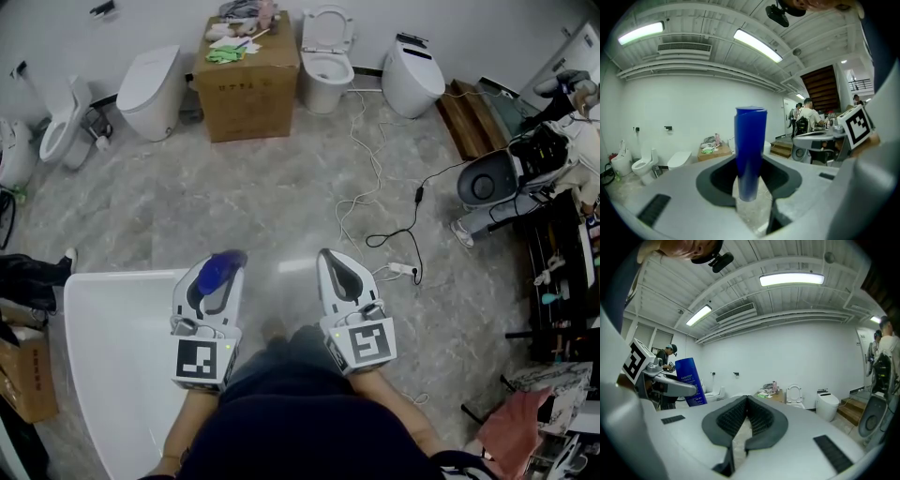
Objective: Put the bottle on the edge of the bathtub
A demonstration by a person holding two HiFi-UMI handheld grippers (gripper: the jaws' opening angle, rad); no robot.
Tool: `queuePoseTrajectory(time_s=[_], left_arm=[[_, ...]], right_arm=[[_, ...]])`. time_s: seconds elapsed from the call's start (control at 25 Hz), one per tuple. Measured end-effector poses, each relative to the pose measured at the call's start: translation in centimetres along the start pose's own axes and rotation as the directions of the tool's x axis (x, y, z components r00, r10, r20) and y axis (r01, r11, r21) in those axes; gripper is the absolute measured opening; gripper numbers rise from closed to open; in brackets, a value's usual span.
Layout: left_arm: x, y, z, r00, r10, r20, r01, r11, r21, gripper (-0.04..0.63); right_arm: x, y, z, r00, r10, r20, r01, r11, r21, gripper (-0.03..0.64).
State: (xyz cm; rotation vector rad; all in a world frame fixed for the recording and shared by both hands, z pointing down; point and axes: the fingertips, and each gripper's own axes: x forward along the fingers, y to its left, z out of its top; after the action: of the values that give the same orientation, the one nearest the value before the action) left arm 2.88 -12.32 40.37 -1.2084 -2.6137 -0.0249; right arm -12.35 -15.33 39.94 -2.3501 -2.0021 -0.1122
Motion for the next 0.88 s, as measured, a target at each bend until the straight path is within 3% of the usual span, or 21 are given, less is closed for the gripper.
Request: queuePoseTrajectory(time_s=[0.48, 0.88], left_arm=[[4.9, 3.2, -0.3, 1.000, 0.023, -0.020, -0.022, 1.000, 0.011, 0.150], [13.1, 6.1, 2.0, 0.998, 0.057, -0.015, -0.057, 0.998, 0.007, 0.150]], right_arm=[[4.7, -1.9, -0.7, 1.000, 0.023, 0.015, -0.023, 1.000, -0.006, 0.017], [13.7, -6.2, 0.5, 0.995, 0.098, 0.010, -0.098, 0.995, -0.012, 0.017]])
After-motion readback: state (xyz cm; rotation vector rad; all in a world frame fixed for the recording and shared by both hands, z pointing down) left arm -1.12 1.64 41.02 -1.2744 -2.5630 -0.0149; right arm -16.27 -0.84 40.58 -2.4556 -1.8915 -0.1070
